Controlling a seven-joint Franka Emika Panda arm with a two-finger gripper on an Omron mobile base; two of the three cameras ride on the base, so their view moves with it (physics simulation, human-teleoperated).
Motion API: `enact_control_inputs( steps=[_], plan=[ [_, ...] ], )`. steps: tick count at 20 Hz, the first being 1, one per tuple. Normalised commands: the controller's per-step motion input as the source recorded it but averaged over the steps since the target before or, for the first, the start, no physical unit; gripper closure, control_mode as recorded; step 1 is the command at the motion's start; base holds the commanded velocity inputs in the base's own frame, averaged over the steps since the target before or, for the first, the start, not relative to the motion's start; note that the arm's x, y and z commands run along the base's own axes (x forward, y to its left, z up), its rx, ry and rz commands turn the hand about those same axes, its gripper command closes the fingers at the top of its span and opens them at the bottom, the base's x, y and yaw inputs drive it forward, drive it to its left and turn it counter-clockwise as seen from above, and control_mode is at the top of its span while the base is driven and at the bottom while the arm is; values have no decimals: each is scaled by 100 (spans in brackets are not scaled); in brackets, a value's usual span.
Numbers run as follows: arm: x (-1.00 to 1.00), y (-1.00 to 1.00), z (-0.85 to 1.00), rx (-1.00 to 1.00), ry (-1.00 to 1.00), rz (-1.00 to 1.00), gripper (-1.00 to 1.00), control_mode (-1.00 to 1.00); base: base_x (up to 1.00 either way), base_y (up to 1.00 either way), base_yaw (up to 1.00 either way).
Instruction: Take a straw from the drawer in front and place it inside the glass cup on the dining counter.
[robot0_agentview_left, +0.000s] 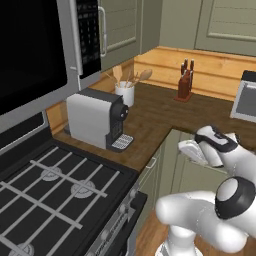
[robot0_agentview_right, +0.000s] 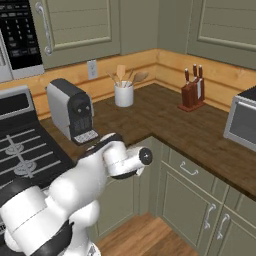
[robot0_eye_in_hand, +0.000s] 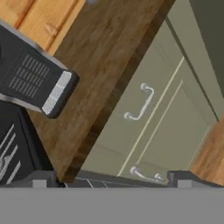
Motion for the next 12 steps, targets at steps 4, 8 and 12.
enact_control_inputs(
  steps=[4,8,12],
  plan=[
    [27,0,-61,18,0,-2,-100,-100,0,0,0],
    [30,7,-62,12,7,-6,-100,-100,0,0,0],
    [35,2,-47,13,6,-4,-100,-100,0,0,0]
  ],
)
